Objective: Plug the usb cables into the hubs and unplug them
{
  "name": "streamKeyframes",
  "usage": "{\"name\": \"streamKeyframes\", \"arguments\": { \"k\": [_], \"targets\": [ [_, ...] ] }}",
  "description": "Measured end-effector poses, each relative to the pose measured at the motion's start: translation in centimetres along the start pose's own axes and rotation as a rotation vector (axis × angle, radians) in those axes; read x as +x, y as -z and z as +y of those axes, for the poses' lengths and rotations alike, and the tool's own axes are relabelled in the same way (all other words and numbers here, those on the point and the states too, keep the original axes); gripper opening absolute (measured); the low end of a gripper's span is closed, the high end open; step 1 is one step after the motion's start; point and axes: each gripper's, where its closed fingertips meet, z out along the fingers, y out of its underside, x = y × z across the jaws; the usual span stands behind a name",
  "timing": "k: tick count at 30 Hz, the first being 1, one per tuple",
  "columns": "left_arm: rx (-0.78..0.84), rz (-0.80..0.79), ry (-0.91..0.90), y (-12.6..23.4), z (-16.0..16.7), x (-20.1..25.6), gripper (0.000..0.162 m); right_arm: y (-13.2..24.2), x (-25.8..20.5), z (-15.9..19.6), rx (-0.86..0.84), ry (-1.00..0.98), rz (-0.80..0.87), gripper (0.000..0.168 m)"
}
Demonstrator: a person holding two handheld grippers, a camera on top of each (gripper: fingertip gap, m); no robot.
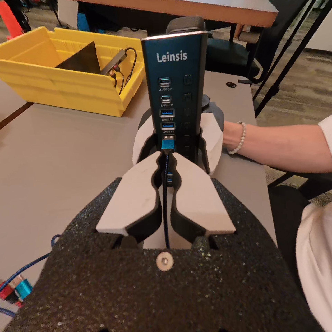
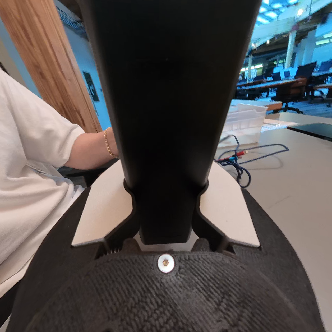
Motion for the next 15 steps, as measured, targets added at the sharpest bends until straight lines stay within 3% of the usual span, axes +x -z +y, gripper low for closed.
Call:
{"name": "streamKeyframes", "arguments": {
  "k": [7,15],
  "targets": [
    [0.089,-0.003,0.02,-0.32,-0.38,-0.14,0.004,0.17,0.16,-0.14,0.012,-0.013,0.001,0.077],
    [0.029,-0.007,-0.006,-0.17,0.12,-0.06,0.004,-0.17,-0.18,0.27,-0.022,0.003,-0.011,0.074]
  ]
}}
